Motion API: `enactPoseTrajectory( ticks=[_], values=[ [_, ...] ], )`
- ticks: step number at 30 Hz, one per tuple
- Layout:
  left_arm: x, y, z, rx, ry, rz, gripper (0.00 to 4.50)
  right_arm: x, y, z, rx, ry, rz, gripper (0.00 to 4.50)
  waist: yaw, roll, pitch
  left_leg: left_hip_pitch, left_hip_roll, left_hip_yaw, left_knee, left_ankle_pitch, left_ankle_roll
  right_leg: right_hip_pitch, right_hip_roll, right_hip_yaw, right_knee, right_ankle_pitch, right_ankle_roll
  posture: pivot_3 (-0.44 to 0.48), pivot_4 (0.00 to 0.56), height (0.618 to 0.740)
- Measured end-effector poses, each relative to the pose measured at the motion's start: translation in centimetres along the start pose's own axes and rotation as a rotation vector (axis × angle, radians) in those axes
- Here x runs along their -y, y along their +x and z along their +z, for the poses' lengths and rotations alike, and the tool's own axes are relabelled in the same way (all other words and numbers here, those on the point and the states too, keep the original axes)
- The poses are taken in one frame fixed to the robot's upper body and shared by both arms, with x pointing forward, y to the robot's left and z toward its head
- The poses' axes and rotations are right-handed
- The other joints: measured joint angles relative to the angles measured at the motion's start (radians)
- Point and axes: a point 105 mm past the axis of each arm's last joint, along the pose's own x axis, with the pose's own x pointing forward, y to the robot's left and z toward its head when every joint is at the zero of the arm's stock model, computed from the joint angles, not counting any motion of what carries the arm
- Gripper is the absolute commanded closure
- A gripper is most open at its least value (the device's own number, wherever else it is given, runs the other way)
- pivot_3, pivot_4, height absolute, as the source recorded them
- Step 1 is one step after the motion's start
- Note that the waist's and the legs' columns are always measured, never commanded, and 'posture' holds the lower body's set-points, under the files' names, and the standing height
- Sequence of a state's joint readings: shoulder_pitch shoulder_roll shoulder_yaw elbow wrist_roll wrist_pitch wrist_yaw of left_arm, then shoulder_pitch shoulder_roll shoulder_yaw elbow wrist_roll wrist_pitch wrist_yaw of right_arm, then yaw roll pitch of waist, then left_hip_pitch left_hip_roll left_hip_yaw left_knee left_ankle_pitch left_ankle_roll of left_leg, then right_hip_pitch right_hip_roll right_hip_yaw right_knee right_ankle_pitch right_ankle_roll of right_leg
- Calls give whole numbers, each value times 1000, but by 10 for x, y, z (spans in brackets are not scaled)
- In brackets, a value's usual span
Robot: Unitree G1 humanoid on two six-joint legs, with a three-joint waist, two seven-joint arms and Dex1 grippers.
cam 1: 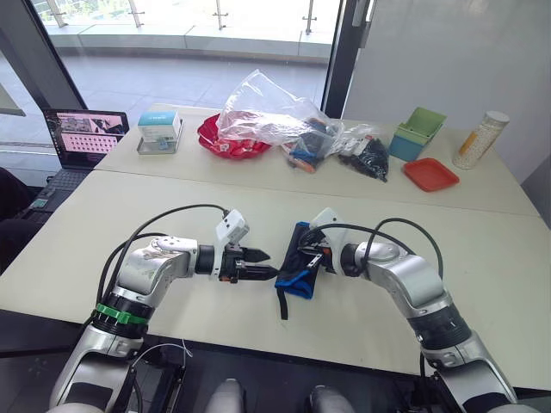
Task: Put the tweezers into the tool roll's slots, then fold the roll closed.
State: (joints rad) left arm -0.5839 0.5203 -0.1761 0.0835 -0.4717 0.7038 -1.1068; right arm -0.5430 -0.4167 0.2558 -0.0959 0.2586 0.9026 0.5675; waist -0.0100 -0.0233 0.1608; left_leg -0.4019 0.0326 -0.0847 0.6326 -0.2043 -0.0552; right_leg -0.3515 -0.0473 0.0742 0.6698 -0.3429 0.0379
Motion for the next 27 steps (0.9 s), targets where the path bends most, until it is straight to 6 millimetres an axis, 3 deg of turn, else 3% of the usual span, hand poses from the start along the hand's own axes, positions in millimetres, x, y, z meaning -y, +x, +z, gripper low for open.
enactPoseTrajectory(
  ticks=[4, 8, 12, 17, 27],
  values=[
    [1, 10, 3, 38, 46, -52, 3204, -1, 0, 0, 12, 14, 0, 4500, -3, 0, 0, -1, 0, 0, -1, 0, 0, 0, 0, 0, 0, 0, 0, 0, 150, 723],
    [-3, 33, -3, 36, 97, -68, 4461, 0, -2, -1, 21, 24, -6, 4500, 0, 0, 0, -2, 0, 0, 0, 0, 0, 0, 0, 0, -1, 0, 0, 0, 150, 723],
    [-9, 56, -17, -2, 143, -66, 4461, -1, -4, -1, 30, 27, -9, 4500, -1, 0, 0, -3, 0, 0, 0, 0, 0, -2, 0, -1, -2, 0, 0, 0, 150, 723],
    [-10, 73, -20, -16, 230, -87, 4461, -1, -6, -3, 38, 38, -17, 4500, 3, 0, 0, -3, -2, -1, -1, -1, 1, -1, 0, -1, -2, 0, 0, 0, 150, 723],
    [-3, 61, -34, -52, 321, -126, 4461, -5, -20, -15, 118, -12, 4, 4500, -7, 0, -1, -1, -2, -2, -3, -2, 3, 0, 0, -1, -1, 0, 0, 0, 150, 723]
  ],
)
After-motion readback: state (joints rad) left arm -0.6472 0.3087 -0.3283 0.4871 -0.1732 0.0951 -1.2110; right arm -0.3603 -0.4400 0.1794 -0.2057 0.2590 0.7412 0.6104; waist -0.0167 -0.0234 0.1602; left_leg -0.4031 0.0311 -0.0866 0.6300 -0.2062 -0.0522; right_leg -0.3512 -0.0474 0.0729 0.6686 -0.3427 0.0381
